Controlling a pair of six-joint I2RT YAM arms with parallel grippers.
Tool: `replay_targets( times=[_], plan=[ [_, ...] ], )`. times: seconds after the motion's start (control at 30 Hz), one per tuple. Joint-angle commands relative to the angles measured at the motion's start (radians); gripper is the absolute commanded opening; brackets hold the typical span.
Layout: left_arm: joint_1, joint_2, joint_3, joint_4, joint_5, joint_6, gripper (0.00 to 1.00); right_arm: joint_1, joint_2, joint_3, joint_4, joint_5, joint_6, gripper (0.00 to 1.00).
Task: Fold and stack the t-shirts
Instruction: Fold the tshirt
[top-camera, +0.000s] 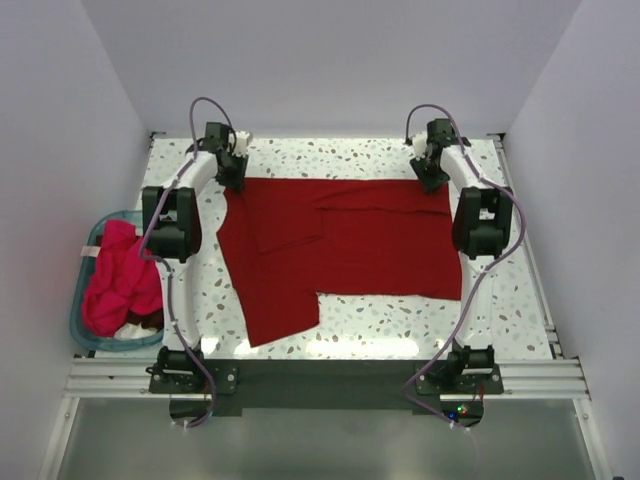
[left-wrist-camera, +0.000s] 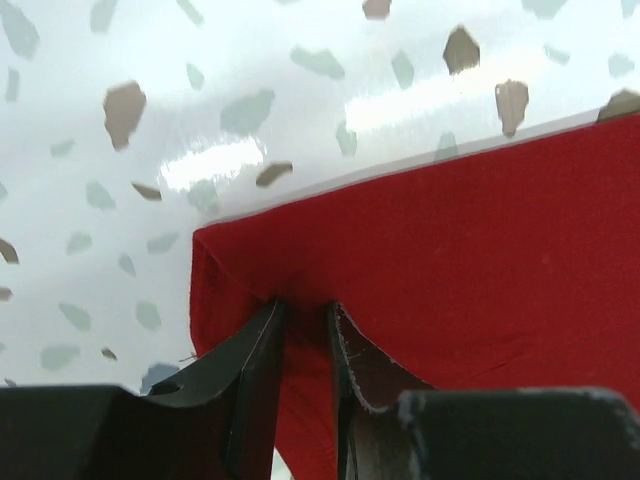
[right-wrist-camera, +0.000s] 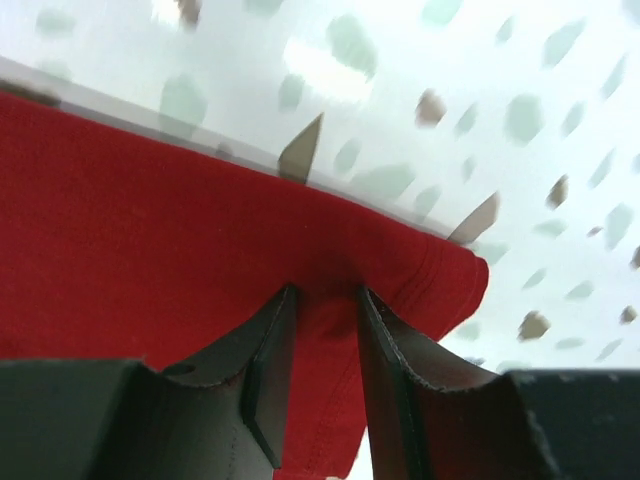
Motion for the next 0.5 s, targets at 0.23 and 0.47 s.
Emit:
replay_targets(
  times=[0.23, 0.47],
  plan=[
    [0.008, 0.033, 0.209, 0.001, 0.093, 0.146, 0.53, -0.024, -0.017, 0.168, 0.016, -0.113, 0.004, 0.62],
    [0.010, -0.269, 0.074, 0.014, 0.332, 0.191, 1.00, -0.024, -0.320, 0.068, -0.093, -0.329, -0.056, 0.84]
  ],
)
